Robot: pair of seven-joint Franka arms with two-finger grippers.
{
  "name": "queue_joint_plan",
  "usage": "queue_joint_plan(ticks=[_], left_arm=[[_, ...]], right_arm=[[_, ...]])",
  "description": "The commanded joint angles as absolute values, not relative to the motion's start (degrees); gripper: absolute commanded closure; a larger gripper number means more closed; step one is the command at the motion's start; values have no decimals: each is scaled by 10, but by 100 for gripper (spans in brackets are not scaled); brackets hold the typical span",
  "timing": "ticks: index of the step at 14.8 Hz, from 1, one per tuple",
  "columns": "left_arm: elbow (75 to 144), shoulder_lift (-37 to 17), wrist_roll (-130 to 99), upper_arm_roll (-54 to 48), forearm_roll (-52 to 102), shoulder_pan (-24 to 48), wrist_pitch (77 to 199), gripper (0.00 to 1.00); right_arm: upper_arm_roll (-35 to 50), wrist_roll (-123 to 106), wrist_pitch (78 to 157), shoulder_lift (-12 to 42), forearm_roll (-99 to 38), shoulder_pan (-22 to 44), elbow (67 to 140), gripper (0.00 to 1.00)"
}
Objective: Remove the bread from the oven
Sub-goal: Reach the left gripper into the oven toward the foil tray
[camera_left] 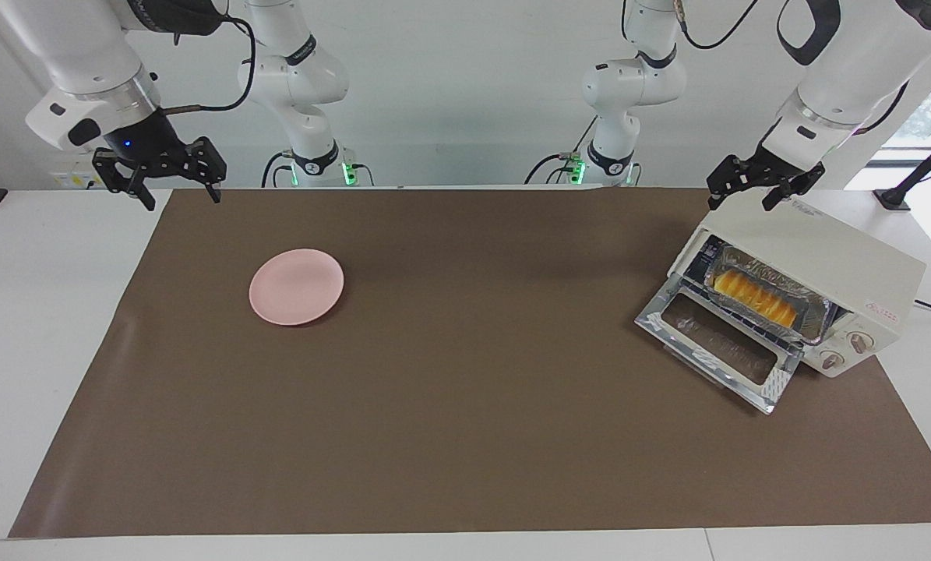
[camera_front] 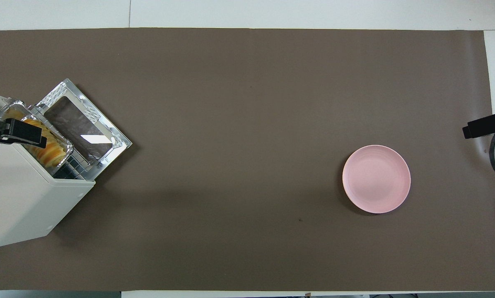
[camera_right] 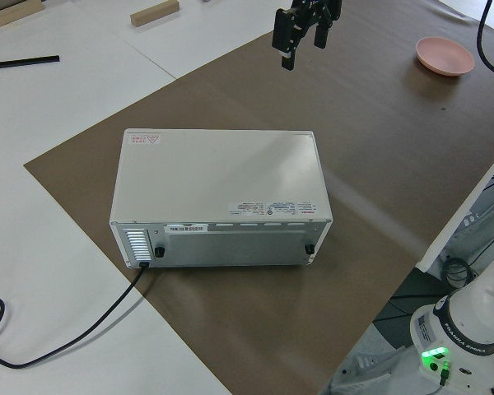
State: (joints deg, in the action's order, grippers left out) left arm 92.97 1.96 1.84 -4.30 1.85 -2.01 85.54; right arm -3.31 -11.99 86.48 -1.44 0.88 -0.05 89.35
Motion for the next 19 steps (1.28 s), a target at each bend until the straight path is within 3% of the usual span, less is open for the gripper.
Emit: queue_joint_plan(ticks=[1, 11, 15, 17, 19], left_arm=[[937, 25, 11, -46, 10, -23, 861, 0], [943, 18, -52, -43, -6, -42, 913, 0], [892, -71, -146, -42, -50, -42, 944, 0], [782, -176, -240, -41, -68, -34, 933, 0], [740, -228, -286, -42, -78, -38, 948, 0]], right_arm=[[-26, -127, 862, -18, 13, -10, 898, 0], [-26, -127, 861, -18, 13, -10, 898, 0], [-26, -127, 861, -18, 13, -10, 898, 0], [-26, -127, 861, -18, 13, -10, 898, 0], [-26, -127, 861, -18, 13, -10, 898, 0]])
